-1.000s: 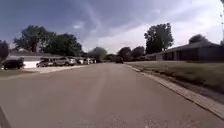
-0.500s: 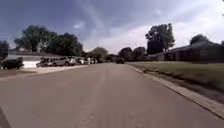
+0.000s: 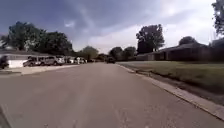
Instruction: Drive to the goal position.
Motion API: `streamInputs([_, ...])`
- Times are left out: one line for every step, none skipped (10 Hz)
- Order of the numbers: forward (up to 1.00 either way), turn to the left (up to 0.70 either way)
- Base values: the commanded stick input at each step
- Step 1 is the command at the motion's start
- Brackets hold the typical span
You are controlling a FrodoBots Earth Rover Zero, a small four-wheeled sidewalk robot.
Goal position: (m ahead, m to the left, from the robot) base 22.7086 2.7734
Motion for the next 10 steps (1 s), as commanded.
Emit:
streamInputs([0.70, 0.03])
streamInputs([0.70, 0.03])
streamInputs([0.70, 0.03])
streamInputs([0.70, 0.03])
streamInputs([0.70, 0.03])
streamInputs([0.70, 0.03])
streamInputs([0.70, 0.03])
streamInputs([0.70, 0.03])
streamInputs([0.70, 0.03])
streamInputs([0.70, 0.03])
